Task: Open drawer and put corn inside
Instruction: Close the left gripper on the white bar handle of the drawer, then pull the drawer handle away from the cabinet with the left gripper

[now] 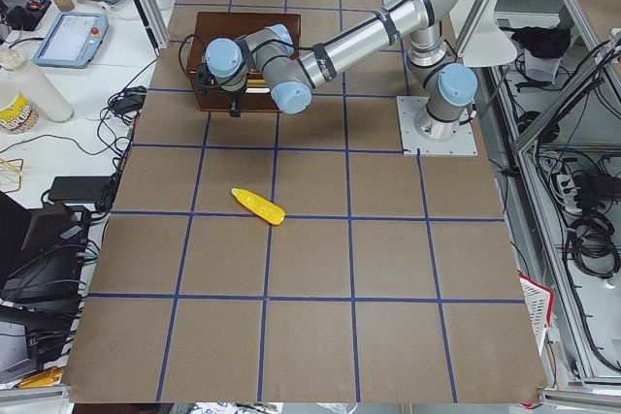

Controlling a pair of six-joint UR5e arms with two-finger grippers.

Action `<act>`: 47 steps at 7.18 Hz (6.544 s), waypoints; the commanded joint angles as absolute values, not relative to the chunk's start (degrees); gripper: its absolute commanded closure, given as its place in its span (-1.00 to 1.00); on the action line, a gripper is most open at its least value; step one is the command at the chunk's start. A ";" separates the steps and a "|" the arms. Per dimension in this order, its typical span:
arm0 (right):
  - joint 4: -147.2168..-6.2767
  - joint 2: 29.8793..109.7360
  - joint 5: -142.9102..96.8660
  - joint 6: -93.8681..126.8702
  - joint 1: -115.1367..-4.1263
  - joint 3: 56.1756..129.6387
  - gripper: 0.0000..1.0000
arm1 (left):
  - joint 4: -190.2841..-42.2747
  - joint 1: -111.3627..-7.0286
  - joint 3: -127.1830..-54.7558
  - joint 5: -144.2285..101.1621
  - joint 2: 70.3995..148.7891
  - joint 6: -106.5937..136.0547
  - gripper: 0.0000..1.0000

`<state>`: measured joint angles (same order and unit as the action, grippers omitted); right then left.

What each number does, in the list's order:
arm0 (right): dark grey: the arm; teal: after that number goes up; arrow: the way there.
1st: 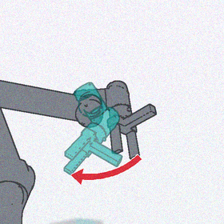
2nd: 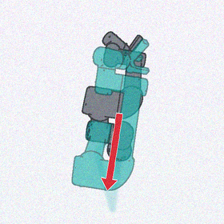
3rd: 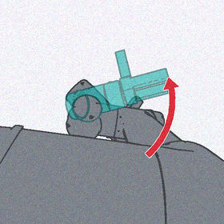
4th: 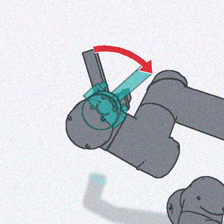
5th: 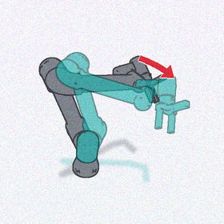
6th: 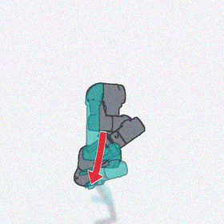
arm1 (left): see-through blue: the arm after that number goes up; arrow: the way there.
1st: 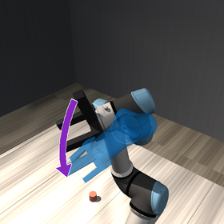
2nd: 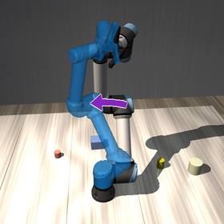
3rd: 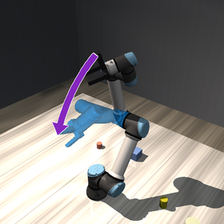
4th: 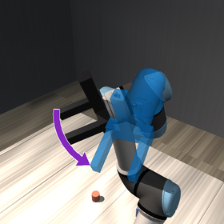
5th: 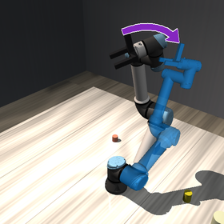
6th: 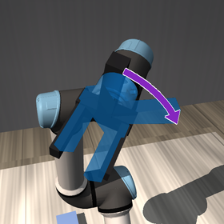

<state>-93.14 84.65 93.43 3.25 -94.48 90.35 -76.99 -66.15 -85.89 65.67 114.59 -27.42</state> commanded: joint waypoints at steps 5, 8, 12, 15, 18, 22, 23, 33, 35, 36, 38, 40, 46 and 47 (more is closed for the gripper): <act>-93.08 84.64 93.43 3.25 -94.48 90.35 -1.00 | -77.08 -66.80 -86.04 65.30 117.59 -28.56 -0.99; -93.16 84.64 93.43 3.25 -94.48 90.35 -1.00 | -77.08 -66.97 -86.04 64.25 118.21 -28.56 -0.99; -93.08 84.64 93.43 3.25 -94.48 90.35 -1.00 | -76.99 -66.80 -87.37 64.95 118.13 -29.26 -1.00; -93.08 84.64 93.43 3.25 -94.48 90.35 -1.00 | -76.99 -66.62 -87.19 65.13 118.13 -30.67 -1.00; -93.08 84.64 93.43 3.25 -94.48 90.35 -1.00 | -76.99 -66.27 -87.10 65.21 118.12 -32.94 -1.00; -93.08 84.64 93.34 3.25 -94.48 90.35 -1.00 | -77.08 -65.92 -86.75 65.21 118.04 -33.83 -1.00; -93.08 84.64 93.43 3.25 -94.48 90.35 -1.00 | -77.08 -65.92 -86.75 66.08 118.04 -33.84 -1.00; -93.08 84.64 93.34 3.25 -94.48 90.35 -1.00 | -76.29 -65.30 -85.61 66.89 118.73 -35.51 -1.00; -93.16 84.64 93.43 3.25 -94.48 90.35 -1.00 | -77.08 -65.30 -83.06 68.55 119.88 -35.68 -1.00; -93.08 84.73 93.43 3.25 -94.48 90.35 -1.00 | -77.08 -65.22 -82.97 68.64 119.97 -35.94 -1.00; -93.08 84.64 93.34 3.25 -94.48 90.35 -1.00 | -77.08 -65.21 -82.71 69.34 119.97 -35.95 -1.00; -93.08 84.73 93.43 3.25 -94.48 90.35 -1.00 | -77.08 -64.52 -82.62 69.35 119.97 -35.95 -1.00; -93.16 84.64 93.43 3.25 -94.48 90.35 -1.00 | -77.25 -60.92 -82.62 69.26 120.06 -39.36 -1.00; -93.08 84.64 93.43 3.25 -94.48 90.35 -1.00 | -77.26 -60.82 -82.62 69.34 120.06 -39.72 -1.00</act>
<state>-93.14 84.64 93.43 3.25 -94.48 90.35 -77.23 -61.31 -82.62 69.28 120.06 -38.98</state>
